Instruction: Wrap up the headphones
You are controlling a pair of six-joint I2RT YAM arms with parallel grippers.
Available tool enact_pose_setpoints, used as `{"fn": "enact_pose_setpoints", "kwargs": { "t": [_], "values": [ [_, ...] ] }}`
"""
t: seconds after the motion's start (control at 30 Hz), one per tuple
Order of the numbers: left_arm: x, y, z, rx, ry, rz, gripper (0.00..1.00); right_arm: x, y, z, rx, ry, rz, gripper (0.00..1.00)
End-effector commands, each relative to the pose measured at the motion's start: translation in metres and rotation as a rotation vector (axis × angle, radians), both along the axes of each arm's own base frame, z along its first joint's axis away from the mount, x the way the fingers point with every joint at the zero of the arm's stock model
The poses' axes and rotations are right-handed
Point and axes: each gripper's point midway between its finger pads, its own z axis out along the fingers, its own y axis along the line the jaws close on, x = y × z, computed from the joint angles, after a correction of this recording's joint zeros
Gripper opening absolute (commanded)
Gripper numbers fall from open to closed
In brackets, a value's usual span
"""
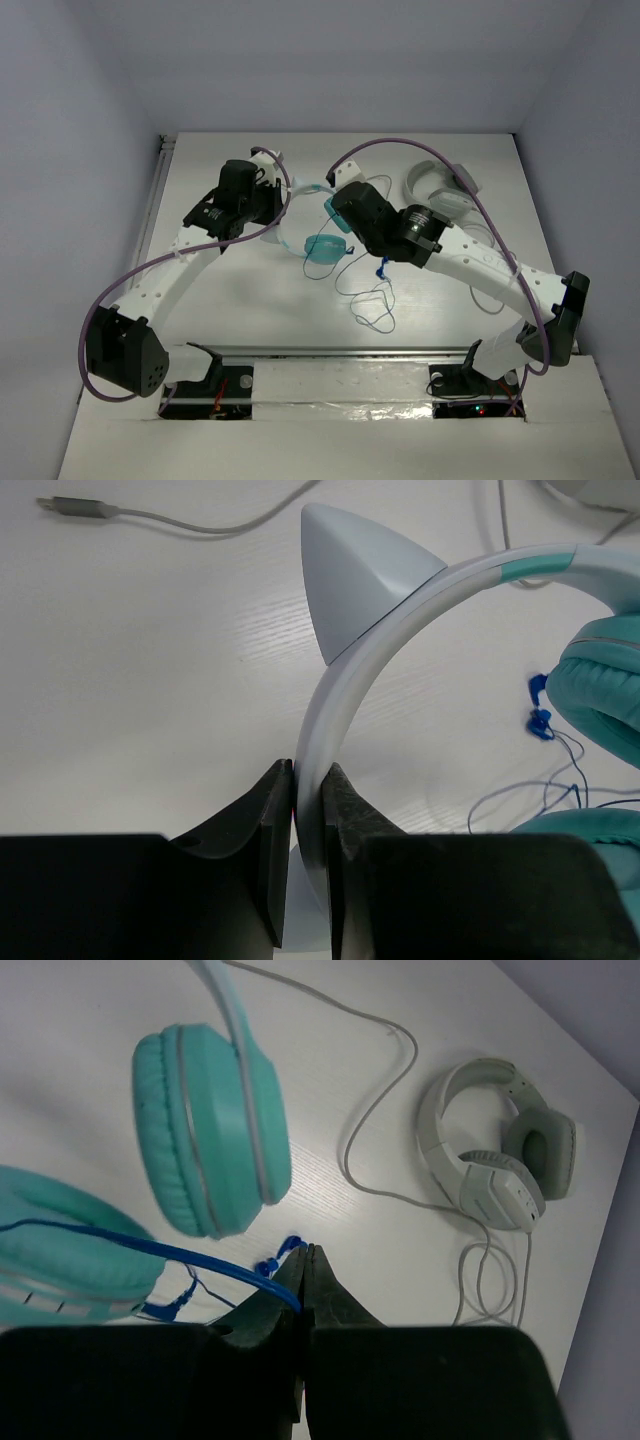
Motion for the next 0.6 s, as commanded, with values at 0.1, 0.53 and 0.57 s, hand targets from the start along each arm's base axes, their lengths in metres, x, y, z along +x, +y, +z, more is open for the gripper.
{"fn": "enact_pose_setpoints", "kwargs": {
  "t": [0.1, 0.53, 0.57],
  "values": [
    [-0.020, -0.045, 0.023, -0.101, -0.021, -0.240, 0.00, 0.023, -0.005, 0.036, 0.114, -0.131, -0.037, 0.00],
    [-0.035, -0.074, 0.051, -0.244, -0.033, -0.391, 0.00, 0.056, -0.024, 0.038, 0.149, -0.205, -0.149, 0.00],
    [-0.036, -0.076, 0.055, -0.255, -0.041, -0.399, 0.00, 0.058, -0.027, 0.038, 0.175, -0.202, -0.159, 0.00]
  ]
}}
